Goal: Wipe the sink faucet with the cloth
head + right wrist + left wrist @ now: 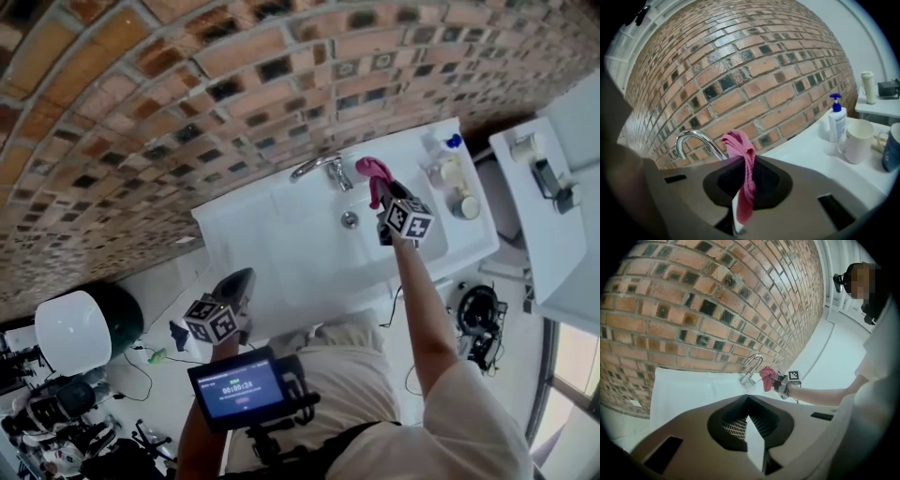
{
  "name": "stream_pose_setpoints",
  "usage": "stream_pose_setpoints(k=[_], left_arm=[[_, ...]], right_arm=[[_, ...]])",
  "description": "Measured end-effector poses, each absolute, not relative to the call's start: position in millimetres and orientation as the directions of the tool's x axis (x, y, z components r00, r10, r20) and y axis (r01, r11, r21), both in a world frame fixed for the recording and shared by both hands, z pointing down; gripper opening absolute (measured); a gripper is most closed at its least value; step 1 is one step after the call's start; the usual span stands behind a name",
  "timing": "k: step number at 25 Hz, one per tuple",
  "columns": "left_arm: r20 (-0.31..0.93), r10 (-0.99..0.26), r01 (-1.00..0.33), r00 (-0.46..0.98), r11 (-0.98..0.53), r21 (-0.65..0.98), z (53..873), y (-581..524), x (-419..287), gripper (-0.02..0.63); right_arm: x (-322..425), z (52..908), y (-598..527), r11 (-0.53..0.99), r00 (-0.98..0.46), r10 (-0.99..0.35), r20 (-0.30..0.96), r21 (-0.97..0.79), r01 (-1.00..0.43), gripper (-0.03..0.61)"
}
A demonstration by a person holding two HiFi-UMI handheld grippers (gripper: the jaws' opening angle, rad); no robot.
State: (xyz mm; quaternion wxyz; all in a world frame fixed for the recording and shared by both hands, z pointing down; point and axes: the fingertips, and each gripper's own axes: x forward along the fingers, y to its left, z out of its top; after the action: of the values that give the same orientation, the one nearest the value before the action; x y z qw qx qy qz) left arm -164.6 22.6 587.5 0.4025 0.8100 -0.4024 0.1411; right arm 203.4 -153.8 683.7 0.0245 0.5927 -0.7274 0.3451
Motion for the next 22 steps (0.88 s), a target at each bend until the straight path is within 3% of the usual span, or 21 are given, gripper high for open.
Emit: stream_pose_setpoints(k=[7,11,22], left_arm=[[0.55,-0.605,-0.8,0.576,-0.279,0.531,580.2,36.9,-153.7,-0.005],[0.55,-0.636,-0.818,0.541,-0.246,0.521,565.5,42.9,-154.5,-0.005],[0.561,-0.683,-0.836,0.468,-0.136,0.531,578.9,69.1,-173.4,-0.005]], right_arm=[[163.9,701.9,-203.7,0.281,-0.517,-0.708,0.481,-0.48,-0.831,0.04],[142.0,717.6,-232.3,0.334,-0.605,-0.639,0.475,-0.538,-0.774,0.04],[145.4,762.9,-229.9,0.143,-0.741,-0.499,0.45,-0.8,-0.582,0.04]])
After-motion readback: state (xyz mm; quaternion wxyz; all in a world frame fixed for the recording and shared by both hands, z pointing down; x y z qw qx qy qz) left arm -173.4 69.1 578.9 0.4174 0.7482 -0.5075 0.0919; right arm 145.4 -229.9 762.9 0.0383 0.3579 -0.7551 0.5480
